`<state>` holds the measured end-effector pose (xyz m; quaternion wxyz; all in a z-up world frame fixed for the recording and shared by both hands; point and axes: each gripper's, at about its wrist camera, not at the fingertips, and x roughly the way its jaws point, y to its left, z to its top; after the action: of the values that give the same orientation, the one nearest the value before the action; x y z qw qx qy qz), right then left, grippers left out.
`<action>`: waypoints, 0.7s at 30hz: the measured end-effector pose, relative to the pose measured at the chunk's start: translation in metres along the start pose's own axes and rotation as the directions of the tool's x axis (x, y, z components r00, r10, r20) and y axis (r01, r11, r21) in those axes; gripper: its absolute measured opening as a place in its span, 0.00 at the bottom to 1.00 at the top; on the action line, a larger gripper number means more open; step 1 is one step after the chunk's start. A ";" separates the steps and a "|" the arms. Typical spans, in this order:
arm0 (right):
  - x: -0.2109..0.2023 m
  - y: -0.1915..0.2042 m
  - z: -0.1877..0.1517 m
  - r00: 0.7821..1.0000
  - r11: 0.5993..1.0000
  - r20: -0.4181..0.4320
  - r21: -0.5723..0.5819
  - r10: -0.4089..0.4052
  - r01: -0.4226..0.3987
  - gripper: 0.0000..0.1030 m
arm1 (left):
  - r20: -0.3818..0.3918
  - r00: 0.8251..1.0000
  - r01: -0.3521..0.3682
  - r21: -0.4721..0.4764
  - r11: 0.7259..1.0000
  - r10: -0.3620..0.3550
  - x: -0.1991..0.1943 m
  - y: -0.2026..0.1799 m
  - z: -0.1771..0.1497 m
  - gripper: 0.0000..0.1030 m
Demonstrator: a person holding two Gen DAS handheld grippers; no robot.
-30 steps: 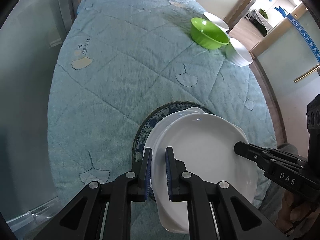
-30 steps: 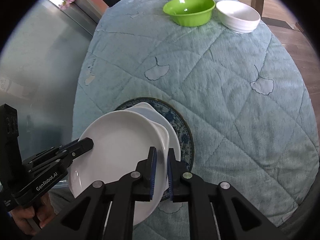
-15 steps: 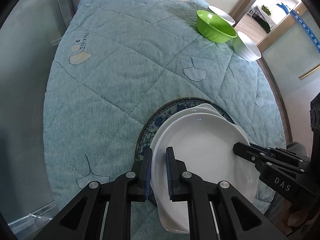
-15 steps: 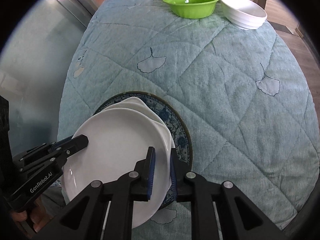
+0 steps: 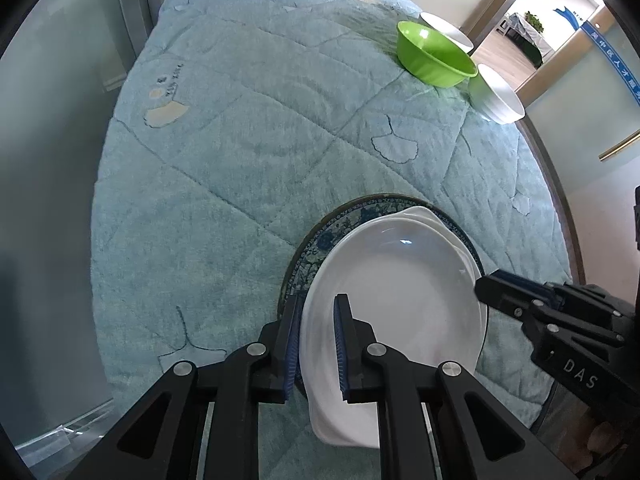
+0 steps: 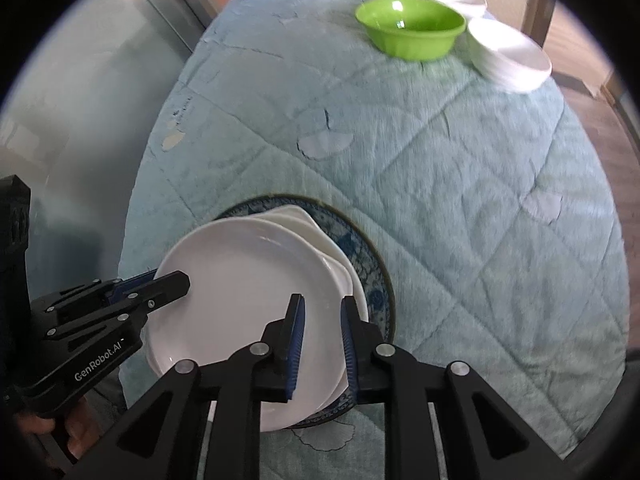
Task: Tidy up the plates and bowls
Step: 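Lower the held white plate onto the white plate on the blue-and-white plate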
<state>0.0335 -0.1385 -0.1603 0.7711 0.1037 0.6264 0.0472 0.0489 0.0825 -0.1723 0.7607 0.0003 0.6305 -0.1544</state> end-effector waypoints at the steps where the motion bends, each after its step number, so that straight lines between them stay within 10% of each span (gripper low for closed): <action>1: -0.003 0.000 0.000 1.000 1.000 0.010 -0.012 -0.010 0.010 0.17 | 0.005 1.000 0.001 -0.003 1.000 -0.001 -0.003 0.002 0.000 0.13; 21: 0.010 -0.020 -0.011 0.992 0.995 -0.083 0.036 0.095 -0.092 0.22 | -0.041 0.997 0.069 -0.079 0.994 -0.072 0.009 0.010 -0.005 0.15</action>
<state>0.0238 -0.1545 -0.1764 0.7390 0.1432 0.6537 0.0777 0.0480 0.0909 -0.1834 0.7401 -0.0481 0.6523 -0.1565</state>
